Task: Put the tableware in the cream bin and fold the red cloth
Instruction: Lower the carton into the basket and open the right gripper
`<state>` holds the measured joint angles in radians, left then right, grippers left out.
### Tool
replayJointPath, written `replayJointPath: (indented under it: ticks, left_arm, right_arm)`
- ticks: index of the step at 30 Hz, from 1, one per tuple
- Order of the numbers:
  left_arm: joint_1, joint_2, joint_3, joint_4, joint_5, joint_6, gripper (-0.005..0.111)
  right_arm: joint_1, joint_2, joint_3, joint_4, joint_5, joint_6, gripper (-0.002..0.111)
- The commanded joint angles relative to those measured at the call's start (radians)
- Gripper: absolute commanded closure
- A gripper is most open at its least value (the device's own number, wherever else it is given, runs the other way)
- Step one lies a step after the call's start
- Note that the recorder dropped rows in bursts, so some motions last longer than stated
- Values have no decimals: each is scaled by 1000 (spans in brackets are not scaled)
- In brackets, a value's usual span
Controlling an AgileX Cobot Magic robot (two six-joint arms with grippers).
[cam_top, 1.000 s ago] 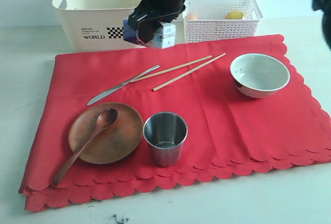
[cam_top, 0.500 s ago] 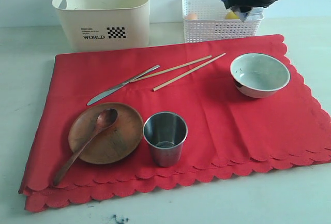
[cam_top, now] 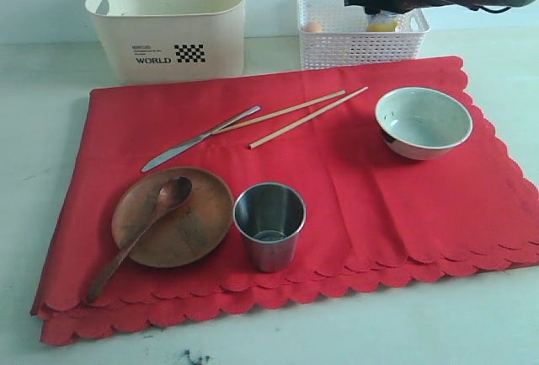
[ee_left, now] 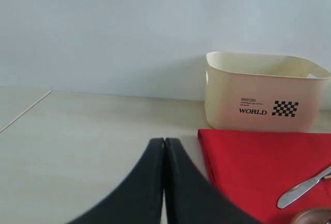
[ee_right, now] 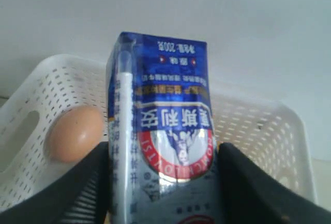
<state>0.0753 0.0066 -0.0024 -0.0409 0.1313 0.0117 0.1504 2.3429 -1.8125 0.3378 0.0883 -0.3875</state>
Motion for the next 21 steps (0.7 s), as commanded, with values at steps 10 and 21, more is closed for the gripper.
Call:
replayJointPath:
  ticks: [10, 21]
  left_arm:
    - [-7, -7, 2, 0, -3, 3, 104]
    - [-7, -7, 2, 0, -3, 3, 104]
  right_arm:
    - [47, 27, -58, 2, -45, -5, 41]
    - [47, 0, -58, 2, 52, 32, 12]
